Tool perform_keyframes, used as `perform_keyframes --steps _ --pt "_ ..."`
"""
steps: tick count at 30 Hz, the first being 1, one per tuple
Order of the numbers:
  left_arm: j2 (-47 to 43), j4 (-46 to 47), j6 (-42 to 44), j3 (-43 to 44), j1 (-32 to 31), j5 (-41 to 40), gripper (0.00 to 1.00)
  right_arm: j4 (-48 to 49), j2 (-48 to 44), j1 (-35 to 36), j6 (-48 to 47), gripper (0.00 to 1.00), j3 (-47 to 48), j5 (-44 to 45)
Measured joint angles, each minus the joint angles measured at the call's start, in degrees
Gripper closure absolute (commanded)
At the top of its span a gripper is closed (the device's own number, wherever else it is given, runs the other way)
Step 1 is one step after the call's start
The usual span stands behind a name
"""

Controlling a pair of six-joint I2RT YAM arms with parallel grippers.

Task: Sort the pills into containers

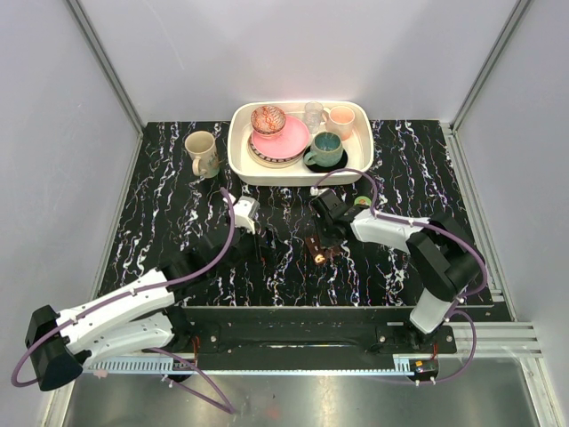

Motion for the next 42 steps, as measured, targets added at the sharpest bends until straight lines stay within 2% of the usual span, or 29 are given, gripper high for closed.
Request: perform_keyframes --steps 20,24,27,30,31,34,42 --pt "0.9 -0.5 0.1 -1.0 0.0 -0.2 0.01 2.1 -1.6 0.0 -9.9 0.99 -0.5 -11.9" --pt "1.1 -0.4 0.4 -2.1 0.0 -0.2 0.01 2.1 -2.3 0.0 -10.3 0.88 -0.5 -12.5" --pt "2.1 0.1 1.2 -2.3 0.0 -0.2 0.01 2.2 -4.1 0.0 -9.9 0.85 -0.5 -11.6" --pt "4.5 2.4 3.4 -2.3 0.2 0.2 0.01 2.1 -7.7 0.0 -9.1 0.62 -0.5 -10.3" --pt "5.3 3.1 4.0 -2.3 0.3 0.5 0.01 2.1 -9.2 0.0 -8.8 0.5 -0.5 -9.7" --pt "8.6 7.1 6.4 -2.3 1.9 3.1 0.01 1.8 -14.8 0.0 -8.0 0.41 -0.3 -7.9" --pt "19.8 19.5 11.1 -2.3 8.8 12.6 0.01 -2.6 -29.4 0.0 -4.3 0.39 -0.4 -1.9"
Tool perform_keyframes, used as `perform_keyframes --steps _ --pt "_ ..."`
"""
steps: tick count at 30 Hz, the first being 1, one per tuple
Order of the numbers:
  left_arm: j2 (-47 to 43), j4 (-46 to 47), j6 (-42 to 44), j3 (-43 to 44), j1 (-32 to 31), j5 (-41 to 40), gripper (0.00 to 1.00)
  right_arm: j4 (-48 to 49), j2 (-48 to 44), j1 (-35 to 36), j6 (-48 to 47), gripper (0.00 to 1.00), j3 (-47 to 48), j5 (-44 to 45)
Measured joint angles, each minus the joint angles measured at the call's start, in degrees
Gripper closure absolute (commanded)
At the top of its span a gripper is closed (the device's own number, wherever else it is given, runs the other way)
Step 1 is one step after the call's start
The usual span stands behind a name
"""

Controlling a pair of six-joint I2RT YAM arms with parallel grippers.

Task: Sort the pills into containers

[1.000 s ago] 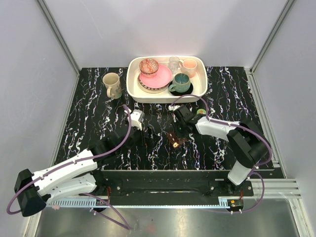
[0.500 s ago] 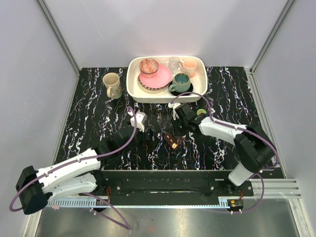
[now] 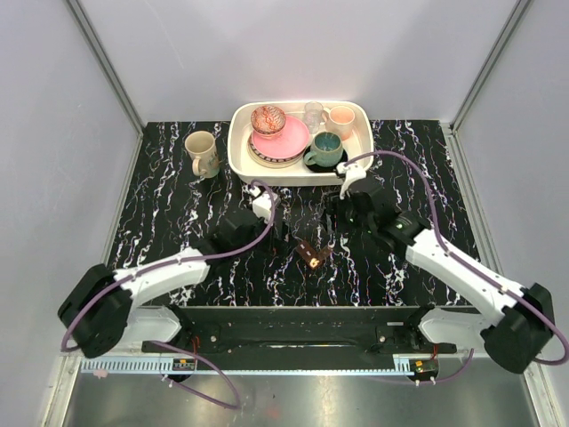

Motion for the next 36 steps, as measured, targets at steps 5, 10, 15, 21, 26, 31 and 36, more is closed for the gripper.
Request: perform_keyframes --steps 5,10,15,21,26,31,36 --pt "8.0 4.9 2.1 0.0 1.3 5.7 0.01 -2.7 -8.0 0.0 4.0 0.38 -4.4 0.0" --pt "14.0 8.3 3.2 0.2 1.8 9.3 0.01 -5.5 -12.9 0.0 7.6 0.34 -8.8 -0.3" --pt "18.1 10.8 3.7 2.1 3.0 11.1 0.01 -6.8 -15.3 0.0 10.8 0.34 -11.5 -0.3" --pt "21.4 13.9 3.8 3.8 5.4 13.6 0.06 -7.0 -15.2 0.0 13.9 0.36 -14.0 -0.2" --pt "24.4 14.7 4.2 5.5 6.1 16.2 0.11 -7.1 -15.3 0.0 17.2 0.43 -16.2 1.6" --pt "26.4 15.0 4.3 5.7 6.1 18.1 0.15 -7.2 -16.4 0.0 21.6 0.59 -18.8 4.7" --pt "27.2 15.0 4.3 5.7 6.1 18.4 0.16 -7.1 -18.2 -0.1 25.4 0.66 -21.4 7.5"
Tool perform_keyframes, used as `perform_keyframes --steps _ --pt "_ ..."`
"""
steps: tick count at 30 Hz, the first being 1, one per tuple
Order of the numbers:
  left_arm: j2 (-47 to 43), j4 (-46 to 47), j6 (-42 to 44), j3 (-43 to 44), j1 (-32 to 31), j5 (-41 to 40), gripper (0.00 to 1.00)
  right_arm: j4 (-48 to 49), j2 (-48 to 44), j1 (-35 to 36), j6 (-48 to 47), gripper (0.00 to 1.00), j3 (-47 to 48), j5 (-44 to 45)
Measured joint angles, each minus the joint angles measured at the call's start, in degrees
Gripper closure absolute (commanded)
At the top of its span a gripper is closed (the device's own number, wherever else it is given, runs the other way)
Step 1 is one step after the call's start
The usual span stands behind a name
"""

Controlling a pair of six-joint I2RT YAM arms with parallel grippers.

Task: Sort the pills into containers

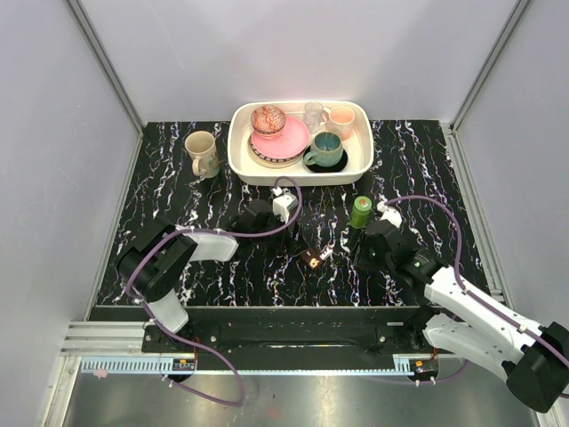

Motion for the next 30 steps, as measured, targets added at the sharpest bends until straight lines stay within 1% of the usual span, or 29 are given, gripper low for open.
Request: perform_keyframes --steps 7,12,15,30 --pt "1.9 0.2 0.5 0.7 0.0 0.1 0.2 0.0 -1.4 -0.5 2.2 0.67 -2.0 1.6" --pt "3.1 1.1 0.6 1.5 0.0 0.3 0.3 0.2 -1.7 -0.7 2.9 0.68 -2.6 1.6" --pt "3.2 1.0 0.6 1.6 0.0 0.4 0.32 0.2 -1.7 -0.7 3.0 0.69 -2.7 1.6" --pt "3.2 0.9 1.9 1.4 -1.0 1.4 0.33 0.8 -0.8 -1.2 3.0 0.69 -2.8 1.6"
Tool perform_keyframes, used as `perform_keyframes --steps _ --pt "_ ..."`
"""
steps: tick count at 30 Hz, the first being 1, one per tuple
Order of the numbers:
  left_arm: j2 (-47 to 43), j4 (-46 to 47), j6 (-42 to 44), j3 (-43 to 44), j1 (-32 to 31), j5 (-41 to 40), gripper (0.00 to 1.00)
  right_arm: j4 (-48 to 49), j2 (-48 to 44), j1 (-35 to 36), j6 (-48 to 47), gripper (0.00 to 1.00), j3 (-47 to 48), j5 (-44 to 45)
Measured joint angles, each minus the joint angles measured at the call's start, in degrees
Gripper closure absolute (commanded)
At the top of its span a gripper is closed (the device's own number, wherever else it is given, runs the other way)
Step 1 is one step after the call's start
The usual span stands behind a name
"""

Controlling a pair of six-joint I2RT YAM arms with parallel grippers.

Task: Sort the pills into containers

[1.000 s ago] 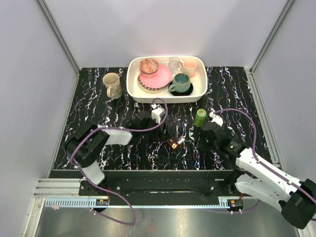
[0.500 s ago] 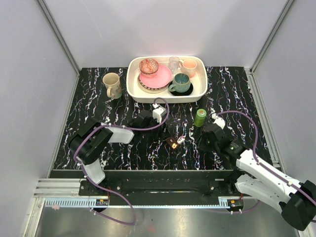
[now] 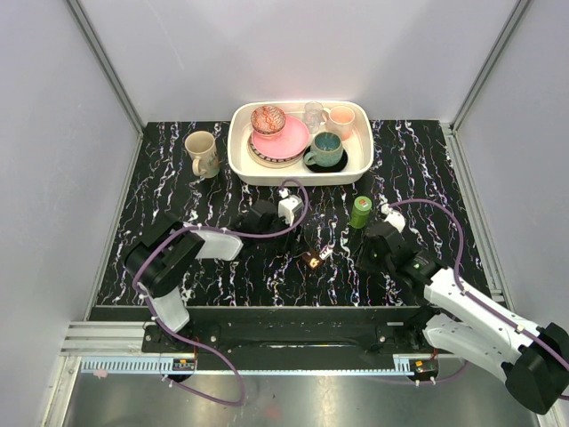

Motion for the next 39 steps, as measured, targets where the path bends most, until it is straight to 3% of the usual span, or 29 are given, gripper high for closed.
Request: perform_keyframes --steps 17,25,39 --pt "0.0 -0.1 0.1 -0.1 -1.8 1.1 0.46 3.0 2.8 -0.3 0.0 0.72 -1.5 -0.1" --pt "0.0 1.4 -0.2 -0.8 -1.8 1.4 0.51 8.9 10.2 -0.4 -1.2 0.87 -2.0 -0.5" --pt "-0.5 3.4 -0.6 -2.4 -1.8 1.4 0.53 16.5 25.7 -1.2 -4.4 0.94 0.8 -0.5"
